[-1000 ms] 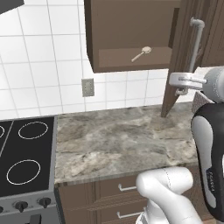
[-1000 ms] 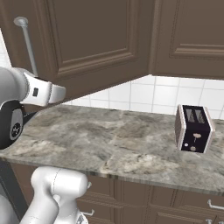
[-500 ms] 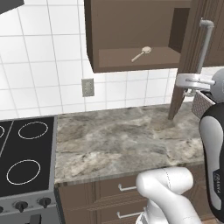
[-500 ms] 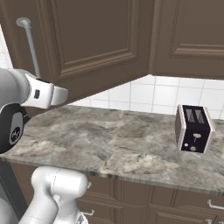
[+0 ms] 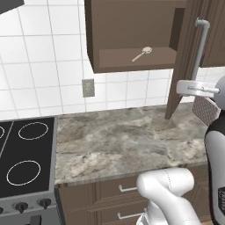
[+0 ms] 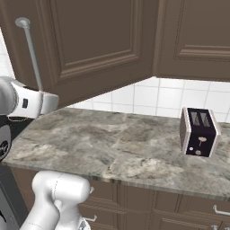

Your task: Open the cabinet. Pick the dish brush and place it next to the sink. Then close the cabinet.

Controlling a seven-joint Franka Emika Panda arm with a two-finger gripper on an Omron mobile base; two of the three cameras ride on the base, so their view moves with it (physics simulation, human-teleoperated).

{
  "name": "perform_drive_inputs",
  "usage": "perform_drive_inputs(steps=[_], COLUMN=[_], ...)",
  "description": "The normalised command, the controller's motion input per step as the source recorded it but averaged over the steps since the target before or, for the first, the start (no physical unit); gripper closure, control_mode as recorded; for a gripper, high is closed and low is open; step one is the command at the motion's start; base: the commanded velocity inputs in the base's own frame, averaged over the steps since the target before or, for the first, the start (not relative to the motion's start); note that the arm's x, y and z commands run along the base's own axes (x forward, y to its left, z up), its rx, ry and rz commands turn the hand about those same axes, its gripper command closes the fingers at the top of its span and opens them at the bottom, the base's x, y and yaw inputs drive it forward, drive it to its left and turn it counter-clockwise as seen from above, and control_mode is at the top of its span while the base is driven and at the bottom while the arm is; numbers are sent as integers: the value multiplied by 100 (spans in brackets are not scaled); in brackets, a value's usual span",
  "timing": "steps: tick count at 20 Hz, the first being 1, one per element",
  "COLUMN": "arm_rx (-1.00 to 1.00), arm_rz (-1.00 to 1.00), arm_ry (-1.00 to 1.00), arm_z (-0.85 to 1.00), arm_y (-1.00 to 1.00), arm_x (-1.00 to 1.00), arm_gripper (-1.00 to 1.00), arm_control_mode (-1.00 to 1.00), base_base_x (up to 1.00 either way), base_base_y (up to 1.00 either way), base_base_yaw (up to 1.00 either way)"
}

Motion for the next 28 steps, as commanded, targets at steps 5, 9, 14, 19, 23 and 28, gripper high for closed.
perform_drive_inputs(steps=[5, 9, 14, 19, 23, 28], arm_rx=[0, 0, -6, -11, -14, -21], arm_rz=[14, 15, 5, 0, 0, -4], arm_ry=[-3, 0, 1, 9, 17, 29], arm_z=[0, 8, 11, 0, 6, 0], arm_y=[61, 62, 42, 21, 5, 0], arm_x=[-50, -53, -45, -20, -8, 11], arm_gripper=[-100, -100, -100, -100, -100, -100], arm_control_mode=[-100, -100, -100, -100, -100, -100], base_base_x=[0, 0, 0, 0, 0, 0], base_base_y=[0, 0, 0, 0, 0, 0], base_base_yaw=[0, 0, 0, 0, 0, 0])
